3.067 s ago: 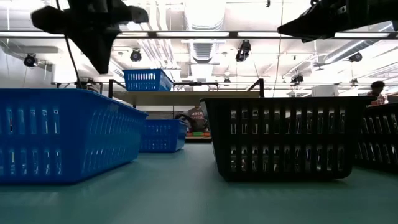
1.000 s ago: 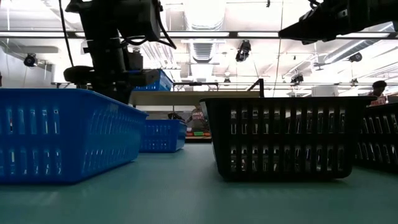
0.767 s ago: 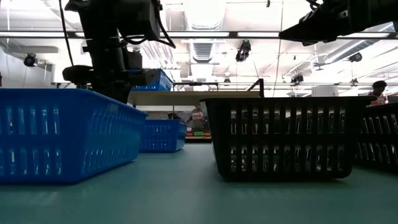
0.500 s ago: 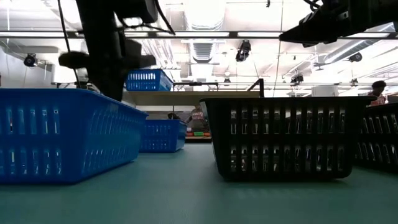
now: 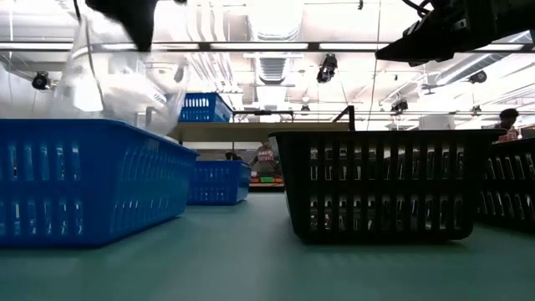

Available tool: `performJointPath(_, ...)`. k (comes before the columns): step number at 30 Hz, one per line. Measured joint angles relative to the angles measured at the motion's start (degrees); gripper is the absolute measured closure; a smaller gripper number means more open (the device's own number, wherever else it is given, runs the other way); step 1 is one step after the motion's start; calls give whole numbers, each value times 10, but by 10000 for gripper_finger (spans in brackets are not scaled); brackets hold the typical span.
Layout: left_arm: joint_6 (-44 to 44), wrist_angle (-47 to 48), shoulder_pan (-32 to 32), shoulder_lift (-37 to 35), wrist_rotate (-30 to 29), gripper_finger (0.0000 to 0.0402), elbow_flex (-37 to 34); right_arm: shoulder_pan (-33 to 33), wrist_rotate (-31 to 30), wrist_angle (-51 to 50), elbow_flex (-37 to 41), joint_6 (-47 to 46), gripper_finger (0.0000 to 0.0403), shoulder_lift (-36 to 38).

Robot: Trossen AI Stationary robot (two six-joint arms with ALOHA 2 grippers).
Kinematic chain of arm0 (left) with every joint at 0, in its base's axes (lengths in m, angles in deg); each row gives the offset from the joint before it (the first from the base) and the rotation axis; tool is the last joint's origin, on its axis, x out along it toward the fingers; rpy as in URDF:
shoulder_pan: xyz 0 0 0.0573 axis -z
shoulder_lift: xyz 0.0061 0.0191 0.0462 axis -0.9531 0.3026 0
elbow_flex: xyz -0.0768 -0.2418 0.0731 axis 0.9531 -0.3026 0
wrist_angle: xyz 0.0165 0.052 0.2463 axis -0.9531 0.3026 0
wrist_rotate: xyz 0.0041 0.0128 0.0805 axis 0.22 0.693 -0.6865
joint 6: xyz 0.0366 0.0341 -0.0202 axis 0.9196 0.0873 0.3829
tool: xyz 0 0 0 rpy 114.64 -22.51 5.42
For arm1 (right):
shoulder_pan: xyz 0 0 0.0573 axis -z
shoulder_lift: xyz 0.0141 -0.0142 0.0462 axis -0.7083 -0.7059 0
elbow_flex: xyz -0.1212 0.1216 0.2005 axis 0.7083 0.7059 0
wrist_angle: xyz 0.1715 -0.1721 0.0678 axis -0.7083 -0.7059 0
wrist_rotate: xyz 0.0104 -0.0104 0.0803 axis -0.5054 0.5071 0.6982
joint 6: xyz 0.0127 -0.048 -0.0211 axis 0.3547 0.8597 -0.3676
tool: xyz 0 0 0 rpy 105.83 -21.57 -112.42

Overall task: Stack baskets on shelf by color
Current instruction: Put the middle left transparent bin on the shelf

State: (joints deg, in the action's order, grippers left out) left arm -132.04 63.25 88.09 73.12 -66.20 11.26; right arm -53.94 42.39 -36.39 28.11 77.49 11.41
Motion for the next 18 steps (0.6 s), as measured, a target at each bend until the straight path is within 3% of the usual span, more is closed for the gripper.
performJointPath(3,43,-4,17,0,53,401,56,0,0,0,0,-1,394,0)
performJointPath(7,105,-21,36,0,70,401,126,0,0,0,0,-1,394,0)
performJointPath(15,422,-306,59,0,69,401,184,0,0,0,0,-1,394,0)
performJointPath(18,527,-357,55,0,64,401,185,0,0,0,0,-1,394,0)
